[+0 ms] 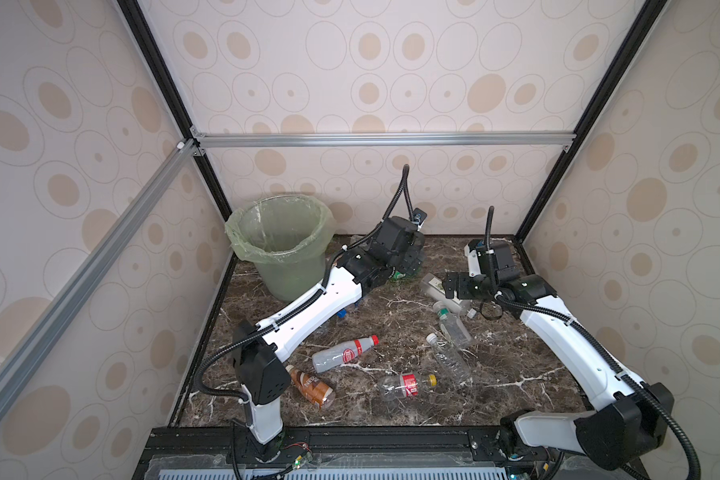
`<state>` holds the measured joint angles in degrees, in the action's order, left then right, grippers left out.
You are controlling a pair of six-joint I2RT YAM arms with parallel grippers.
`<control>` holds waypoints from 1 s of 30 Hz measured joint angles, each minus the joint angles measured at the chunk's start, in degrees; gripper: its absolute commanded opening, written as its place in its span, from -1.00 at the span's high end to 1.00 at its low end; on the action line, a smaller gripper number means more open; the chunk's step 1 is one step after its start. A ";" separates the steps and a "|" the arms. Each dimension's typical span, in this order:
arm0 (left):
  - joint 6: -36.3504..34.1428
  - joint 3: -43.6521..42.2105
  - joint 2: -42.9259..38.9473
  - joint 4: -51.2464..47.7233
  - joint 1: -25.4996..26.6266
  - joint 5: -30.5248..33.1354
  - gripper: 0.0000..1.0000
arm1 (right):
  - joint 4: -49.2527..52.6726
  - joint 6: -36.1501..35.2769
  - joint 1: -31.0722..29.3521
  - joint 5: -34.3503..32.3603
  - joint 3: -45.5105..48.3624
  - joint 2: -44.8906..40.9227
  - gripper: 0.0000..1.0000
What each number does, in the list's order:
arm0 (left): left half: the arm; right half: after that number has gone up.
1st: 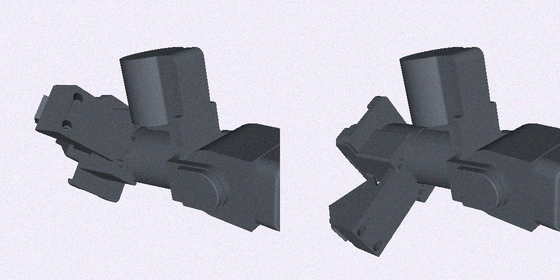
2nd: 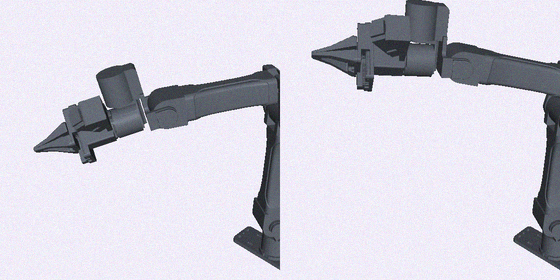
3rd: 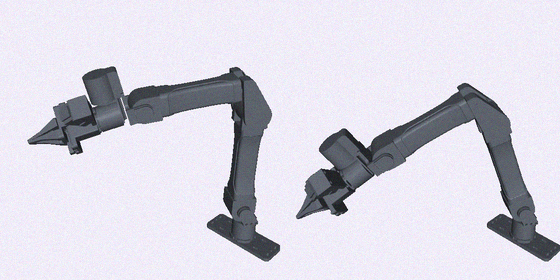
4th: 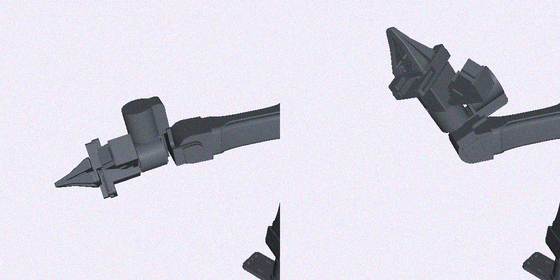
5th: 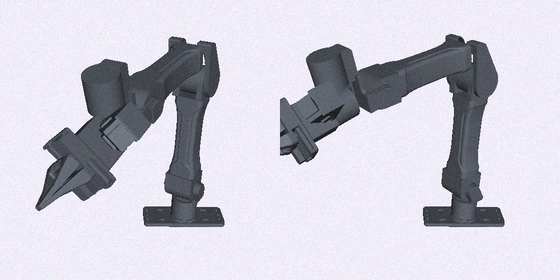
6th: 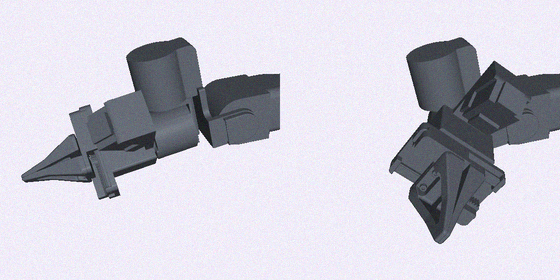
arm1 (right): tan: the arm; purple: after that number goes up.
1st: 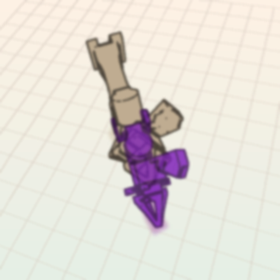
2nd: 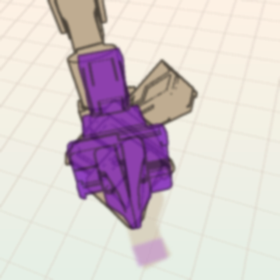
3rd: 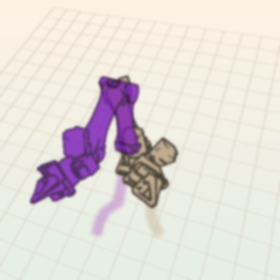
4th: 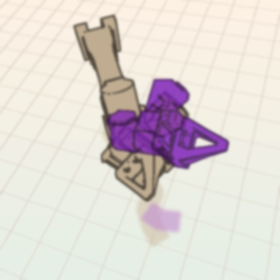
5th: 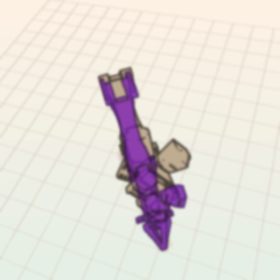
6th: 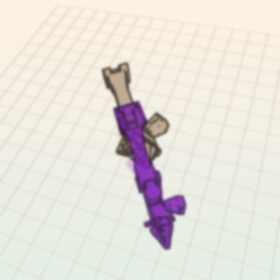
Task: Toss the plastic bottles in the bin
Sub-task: 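Lower the right gripper onto the clear bottle while the left gripper reaches over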
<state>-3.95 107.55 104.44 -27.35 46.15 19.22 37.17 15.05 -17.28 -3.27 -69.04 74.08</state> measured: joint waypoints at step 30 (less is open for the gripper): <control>11.30 -15.43 1.31 9.16 -0.11 -8.81 -0.98 | -6.78 4.37 2.03 4.50 19.76 6.62 -0.61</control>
<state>7.35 92.12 105.75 -18.20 46.04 10.41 30.39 19.42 -15.25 1.23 -49.28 80.71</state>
